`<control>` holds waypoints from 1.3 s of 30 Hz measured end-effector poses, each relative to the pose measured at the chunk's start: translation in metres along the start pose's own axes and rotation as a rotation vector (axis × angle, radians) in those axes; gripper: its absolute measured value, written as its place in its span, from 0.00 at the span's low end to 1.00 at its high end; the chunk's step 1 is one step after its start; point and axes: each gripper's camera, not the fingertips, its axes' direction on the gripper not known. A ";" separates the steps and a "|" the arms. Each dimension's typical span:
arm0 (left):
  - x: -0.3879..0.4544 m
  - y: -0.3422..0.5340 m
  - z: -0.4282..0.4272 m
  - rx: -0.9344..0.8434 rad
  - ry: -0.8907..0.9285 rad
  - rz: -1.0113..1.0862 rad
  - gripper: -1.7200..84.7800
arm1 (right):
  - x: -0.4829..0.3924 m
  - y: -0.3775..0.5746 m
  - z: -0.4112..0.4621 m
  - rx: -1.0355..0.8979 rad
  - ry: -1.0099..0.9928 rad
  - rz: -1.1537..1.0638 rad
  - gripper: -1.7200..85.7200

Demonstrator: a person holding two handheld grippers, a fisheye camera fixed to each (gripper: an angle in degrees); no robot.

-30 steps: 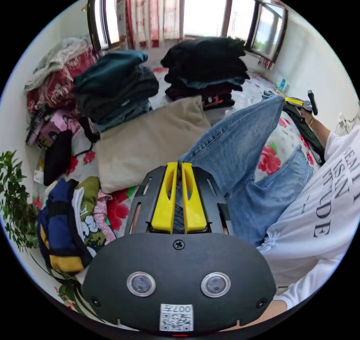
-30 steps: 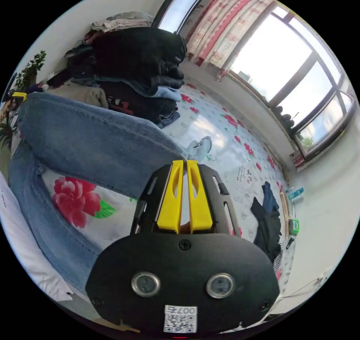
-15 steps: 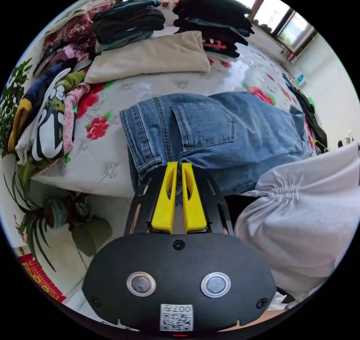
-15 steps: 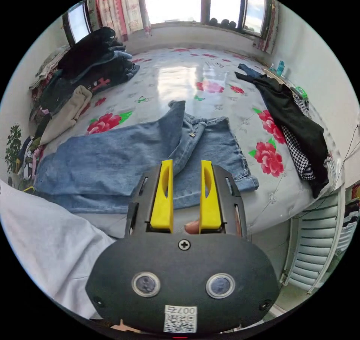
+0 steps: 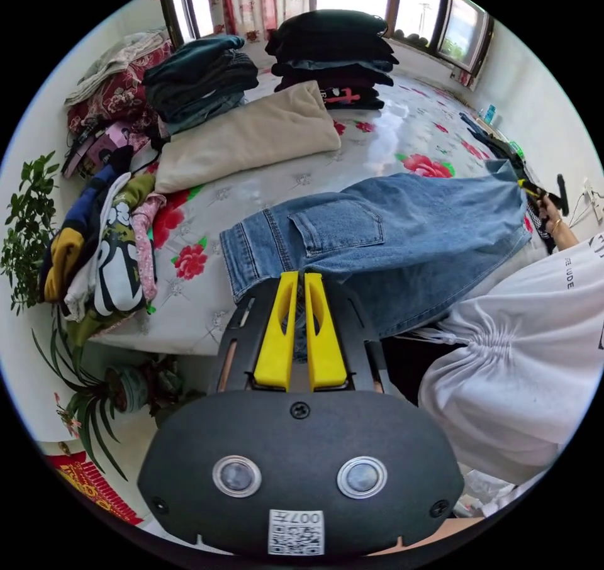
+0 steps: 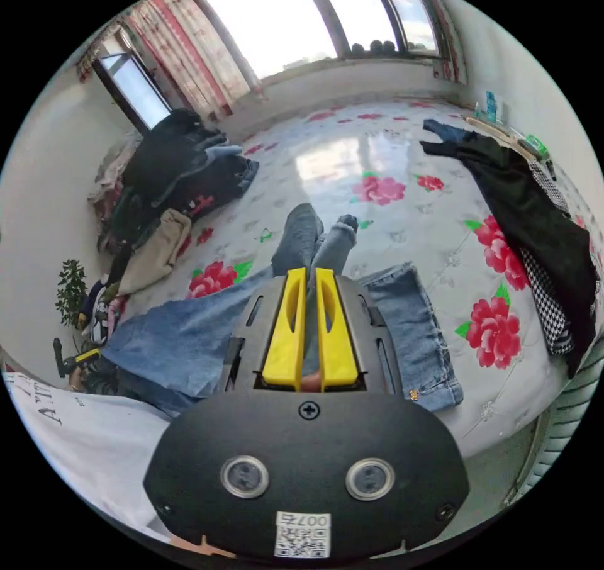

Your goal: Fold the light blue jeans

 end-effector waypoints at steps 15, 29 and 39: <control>-0.008 0.008 0.058 -0.132 0.010 -0.023 0.01 | 0.126 0.105 0.003 -0.104 0.095 0.444 0.14; -0.011 0.012 0.013 0.001 -0.012 -0.019 0.02 | 0.103 0.084 -0.059 0.192 0.216 0.181 0.03; -0.043 0.073 0.029 -0.051 0.130 -0.239 0.02 | 0.113 0.124 -0.031 0.059 0.386 0.388 0.07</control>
